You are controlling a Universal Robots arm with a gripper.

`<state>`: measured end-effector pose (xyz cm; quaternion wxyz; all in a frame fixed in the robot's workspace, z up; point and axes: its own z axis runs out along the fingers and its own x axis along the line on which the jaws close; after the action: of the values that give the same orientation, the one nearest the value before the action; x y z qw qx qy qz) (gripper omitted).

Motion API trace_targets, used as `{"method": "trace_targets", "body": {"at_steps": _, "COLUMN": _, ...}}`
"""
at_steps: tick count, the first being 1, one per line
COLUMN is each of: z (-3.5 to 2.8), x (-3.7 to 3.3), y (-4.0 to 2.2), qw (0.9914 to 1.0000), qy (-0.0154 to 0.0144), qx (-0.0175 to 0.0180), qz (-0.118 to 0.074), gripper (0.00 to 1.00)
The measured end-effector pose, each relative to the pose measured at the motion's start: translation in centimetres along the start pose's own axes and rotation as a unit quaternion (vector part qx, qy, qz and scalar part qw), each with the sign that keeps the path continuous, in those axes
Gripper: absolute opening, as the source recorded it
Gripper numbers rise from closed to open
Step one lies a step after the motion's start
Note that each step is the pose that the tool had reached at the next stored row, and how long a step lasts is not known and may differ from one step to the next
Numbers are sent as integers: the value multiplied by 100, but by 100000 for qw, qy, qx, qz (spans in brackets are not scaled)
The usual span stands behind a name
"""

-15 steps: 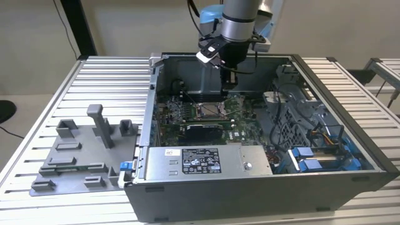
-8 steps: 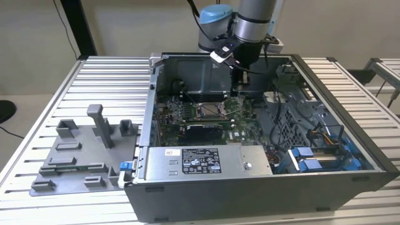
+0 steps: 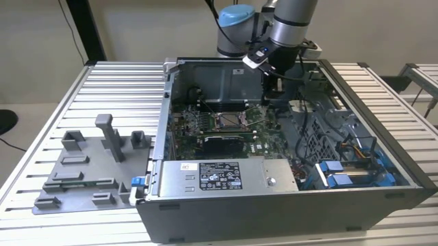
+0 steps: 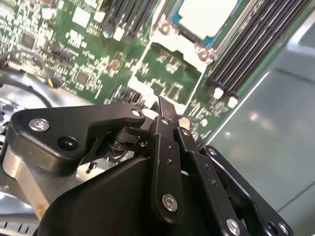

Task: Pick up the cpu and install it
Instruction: 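Close the cpu cover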

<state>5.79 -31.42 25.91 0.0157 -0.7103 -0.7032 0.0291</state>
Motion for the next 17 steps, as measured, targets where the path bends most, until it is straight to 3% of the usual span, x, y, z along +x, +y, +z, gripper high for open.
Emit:
{"method": "trace_targets", "body": {"at_steps": 2, "z": 4, "x": -1, "y": 56, "qw": 99999, "qy": 4, "qx": 433, "qz": -10, "gripper": 0}}
{"method": "trace_targets", "body": {"at_steps": 6, "z": 28, "x": -3, "y": 108, "qw": 99993, "qy": 66, "qx": 1157, "qz": -150, "gripper": 0}}
{"method": "trace_targets", "body": {"at_steps": 12, "z": 76, "x": -3, "y": 217, "qw": 99988, "qy": 134, "qx": 1475, "qz": -473, "gripper": 0}}
{"method": "trace_targets", "body": {"at_steps": 17, "z": 109, "x": -3, "y": 264, "qw": 99978, "qy": 311, "qx": 1834, "qz": -952, "gripper": 0}}
